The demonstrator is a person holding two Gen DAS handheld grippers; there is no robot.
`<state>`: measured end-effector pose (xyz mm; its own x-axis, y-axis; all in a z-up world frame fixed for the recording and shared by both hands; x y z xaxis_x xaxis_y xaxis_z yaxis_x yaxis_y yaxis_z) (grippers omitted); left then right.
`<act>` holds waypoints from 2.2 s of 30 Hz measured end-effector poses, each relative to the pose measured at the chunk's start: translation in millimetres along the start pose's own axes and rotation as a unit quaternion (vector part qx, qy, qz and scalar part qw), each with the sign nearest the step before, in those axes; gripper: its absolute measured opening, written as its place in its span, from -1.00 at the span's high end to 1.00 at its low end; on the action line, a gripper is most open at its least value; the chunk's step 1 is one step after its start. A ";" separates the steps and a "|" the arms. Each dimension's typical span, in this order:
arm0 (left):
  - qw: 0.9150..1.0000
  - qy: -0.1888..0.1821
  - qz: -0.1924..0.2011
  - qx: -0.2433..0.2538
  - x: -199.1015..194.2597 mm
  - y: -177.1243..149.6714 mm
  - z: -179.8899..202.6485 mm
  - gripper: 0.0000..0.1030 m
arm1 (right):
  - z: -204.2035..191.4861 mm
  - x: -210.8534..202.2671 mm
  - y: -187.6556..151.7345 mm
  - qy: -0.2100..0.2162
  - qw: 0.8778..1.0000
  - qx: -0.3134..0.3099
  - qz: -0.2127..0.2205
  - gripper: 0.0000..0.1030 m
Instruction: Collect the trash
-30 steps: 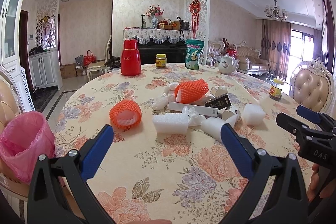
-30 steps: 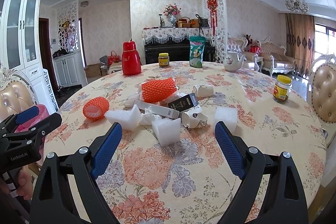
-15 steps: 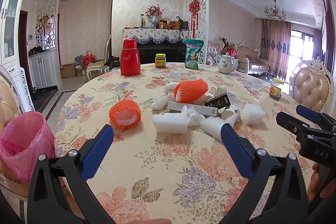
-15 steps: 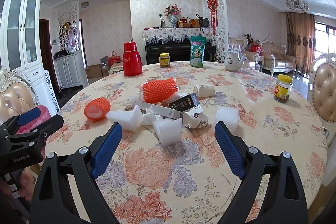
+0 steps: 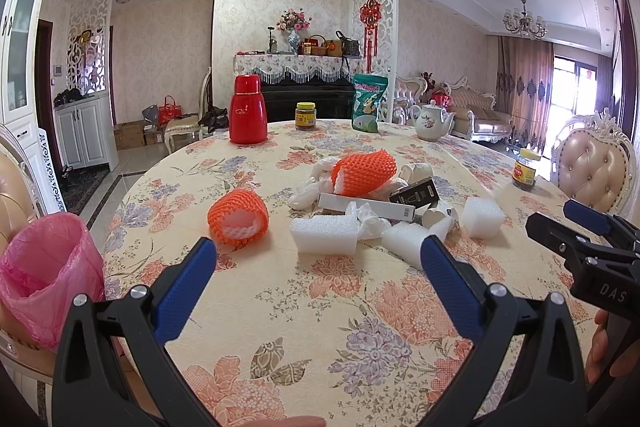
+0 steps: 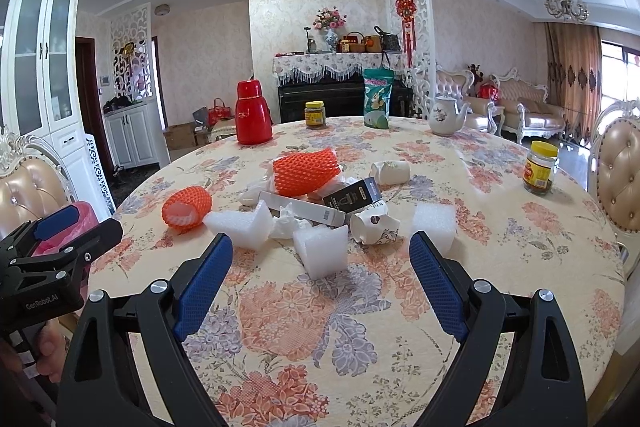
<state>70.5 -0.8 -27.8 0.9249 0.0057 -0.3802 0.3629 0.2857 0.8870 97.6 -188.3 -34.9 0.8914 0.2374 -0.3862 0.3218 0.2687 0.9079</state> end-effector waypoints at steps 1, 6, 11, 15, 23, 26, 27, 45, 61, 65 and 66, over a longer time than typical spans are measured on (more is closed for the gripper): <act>1.000 0.000 0.000 0.000 0.4 -0.1 0.1 -0.92 | -0.4 -0.4 0.3 0.000 1.000 0.000 0.000 -0.64; 1.000 0.000 -0.002 -0.001 2.3 -1.0 -0.7 -0.91 | 0.6 0.1 -0.6 0.000 1.000 -0.001 0.000 -0.64; 1.000 0.000 -0.002 -0.001 2.9 -1.1 -0.8 -0.92 | 0.6 0.5 -0.6 0.000 1.000 0.000 0.000 -0.64; 1.000 0.002 -0.004 0.001 5.2 -1.9 -1.6 -0.92 | -1.1 1.2 -0.2 0.001 1.000 0.000 -0.001 -0.64; 1.000 -0.004 -0.019 0.008 18.7 -7.4 -1.7 -0.92 | -0.4 16.9 -5.6 0.004 1.000 0.004 -0.015 -0.64; 1.000 0.001 -0.023 0.013 27.6 -9.1 -4.0 -0.92 | 4.9 25.0 -9.7 -0.001 1.000 0.005 -0.023 -0.64; 1.000 0.003 -0.027 0.013 30.9 -9.7 -5.1 -0.92 | 5.5 29.5 -11.4 0.000 1.000 0.005 -0.029 -0.64; 0.983 0.093 -0.142 -0.064 160.0 -3.5 -94.5 -0.91 | -7.4 153.2 -35.2 0.042 0.987 -0.007 -0.156 -0.64; 0.966 0.156 -0.180 -0.097 270.0 18.7 -140.0 -0.91 | -14.7 208.8 -50.7 0.066 0.975 -0.030 -0.211 -0.64; 0.967 0.138 -0.186 -0.103 273.6 13.8 -139.9 -0.61 | -13.3 211.4 -52.7 0.064 0.976 -0.031 -0.208 -0.64; 0.968 0.132 -0.188 -0.104 273.9 12.9 -138.5 -0.55 | -13.5 211.6 -52.9 0.065 0.976 -0.030 -0.208 -0.59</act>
<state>312.7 137.2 -156.8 0.6607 0.1005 -0.7439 0.6117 0.5023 0.6112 264.9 -139.6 -166.9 0.6383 0.2126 -0.7399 0.6242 0.4196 0.6591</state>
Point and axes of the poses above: each gripper's, at about its wrist camera, not at the fingertips, and x roughly the way its jaws point, z to its right, y to its top, the point moved 8 cm from there along x, roughly the way its jaws point, and after that the axes turned 15 degrees about -x, right-handed, at the moved point
